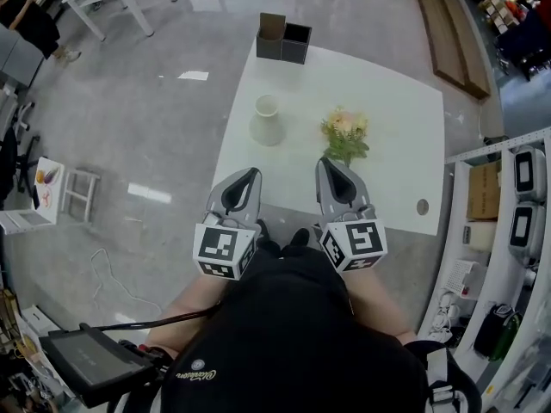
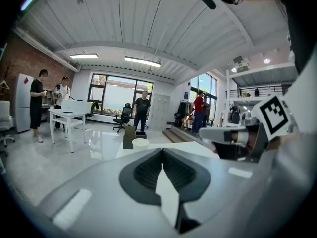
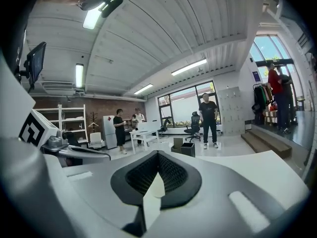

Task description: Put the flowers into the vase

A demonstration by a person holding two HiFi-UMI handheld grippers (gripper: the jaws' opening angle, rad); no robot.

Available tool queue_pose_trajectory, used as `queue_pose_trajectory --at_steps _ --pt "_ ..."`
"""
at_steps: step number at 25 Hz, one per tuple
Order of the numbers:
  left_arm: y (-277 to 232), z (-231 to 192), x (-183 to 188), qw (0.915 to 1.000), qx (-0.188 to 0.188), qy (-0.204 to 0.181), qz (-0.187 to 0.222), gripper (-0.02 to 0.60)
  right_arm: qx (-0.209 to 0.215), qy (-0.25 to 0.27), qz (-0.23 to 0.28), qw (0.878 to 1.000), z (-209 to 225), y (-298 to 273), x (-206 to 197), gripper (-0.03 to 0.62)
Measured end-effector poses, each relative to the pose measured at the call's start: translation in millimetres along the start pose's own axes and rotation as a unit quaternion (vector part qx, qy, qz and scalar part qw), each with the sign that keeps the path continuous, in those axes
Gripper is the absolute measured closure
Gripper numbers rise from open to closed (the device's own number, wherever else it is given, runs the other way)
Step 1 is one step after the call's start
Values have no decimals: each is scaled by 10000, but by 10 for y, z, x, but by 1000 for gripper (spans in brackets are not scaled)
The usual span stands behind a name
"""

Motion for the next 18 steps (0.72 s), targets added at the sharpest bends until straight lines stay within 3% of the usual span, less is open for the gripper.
queue_pose_trajectory --at_steps 6,11,15,18 --pt "-338 -5 -26 9997 -154 68 -169 574 -190 -23 -321 9993 290 -175 -98 594" --pt "-513 95 -152 9985 -324 108 -434 574 -570 -88 -957 9937 603 -150 -457 594" --pt "-610 121 -314 9969 -372 214 -653 574 -1078 -146 -1758 9784 1015 -76 -1045 589" --pt "-684 142 -369 9960 -440 260 -738 574 -1214 -224 -2453 9616 1280 -51 -1460 503"
Point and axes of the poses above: the fingertips, and each gripper's own axes: y backward along the fingers, z to its right, x out of its top, the point moved 4 cm from there along y, backward along the fingers, and after that the axes turned 8 degrees about z, right-handed, at the moved point
